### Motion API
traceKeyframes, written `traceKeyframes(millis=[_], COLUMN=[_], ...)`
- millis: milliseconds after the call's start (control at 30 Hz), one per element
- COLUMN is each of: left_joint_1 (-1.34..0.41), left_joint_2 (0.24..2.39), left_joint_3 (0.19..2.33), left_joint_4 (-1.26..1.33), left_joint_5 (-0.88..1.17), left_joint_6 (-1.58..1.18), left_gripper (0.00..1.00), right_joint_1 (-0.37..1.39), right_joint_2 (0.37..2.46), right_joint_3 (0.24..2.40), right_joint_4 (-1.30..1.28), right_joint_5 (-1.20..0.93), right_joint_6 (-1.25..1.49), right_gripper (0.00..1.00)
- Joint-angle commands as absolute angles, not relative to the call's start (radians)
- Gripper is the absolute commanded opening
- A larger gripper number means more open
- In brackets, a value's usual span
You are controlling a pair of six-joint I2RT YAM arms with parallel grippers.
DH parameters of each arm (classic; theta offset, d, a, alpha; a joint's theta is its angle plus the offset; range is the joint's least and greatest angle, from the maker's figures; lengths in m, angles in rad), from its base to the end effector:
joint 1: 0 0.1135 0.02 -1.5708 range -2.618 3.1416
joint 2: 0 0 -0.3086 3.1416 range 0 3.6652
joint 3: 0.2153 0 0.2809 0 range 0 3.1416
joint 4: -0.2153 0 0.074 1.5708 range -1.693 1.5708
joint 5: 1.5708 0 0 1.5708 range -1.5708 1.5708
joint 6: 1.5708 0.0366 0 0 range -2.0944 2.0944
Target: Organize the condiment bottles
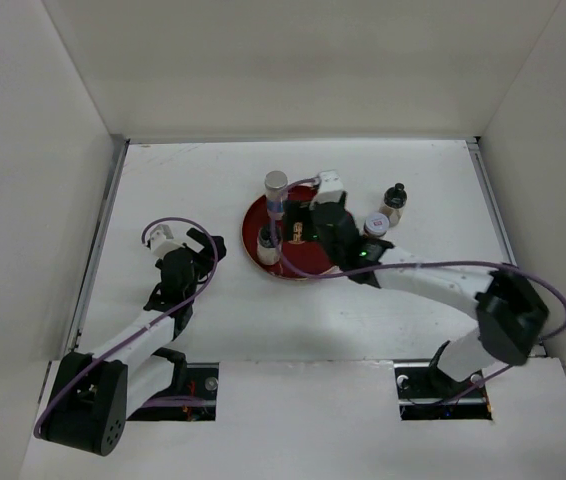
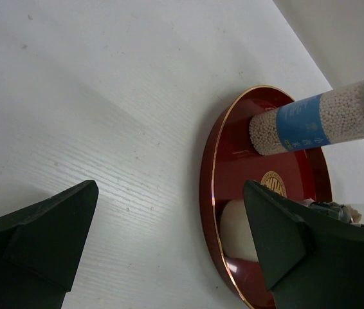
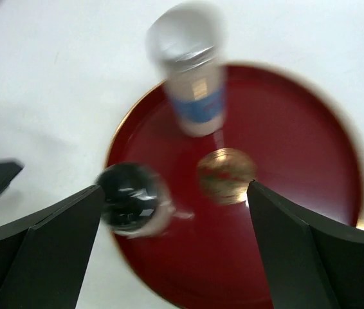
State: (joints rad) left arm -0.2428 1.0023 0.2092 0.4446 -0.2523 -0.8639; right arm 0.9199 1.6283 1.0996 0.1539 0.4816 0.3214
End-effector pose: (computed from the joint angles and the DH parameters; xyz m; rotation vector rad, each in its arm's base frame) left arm 0.1886 -0.0373 0.1828 -0.7541 1.7877 -0.5031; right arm 0.2583 0.3111 0.2960 -0.2554 1.9015 0.3716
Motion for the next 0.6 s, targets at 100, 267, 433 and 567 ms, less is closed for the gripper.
traceKeyframes(millis=[100,267,433,567], left_joint_1=[-0.246,-0.249,-0.252,-0.252], left_joint_2=[0.986,0.994,1.002,1.005], left_joint_3=[0.201,0.204,0.206,0.207], left_joint_4=[0.486,0.491,0.497,0.495], left_joint_5=[-0.25,-0.255,-0.25,-0.247], left_joint_6=[-0.873,-0.874,-0.874,-0.873], left_gripper=[1.0,1.0,1.0,1.0], right_joint_1=[0.707,0.578,0.513,0.479], right_joint_2=[1.318,1.302,1.399,1.469], right_joint_3=[0.832,0.727,0.736,0.764], right_joint_4=[0.165,0.081,0.138,0.192], right_joint_5=[0.659,0.664,0.612,0.581], right_joint_6=[0.366,0.443,0.452,0.456], right_gripper=[1.0,1.0,1.0,1.0])
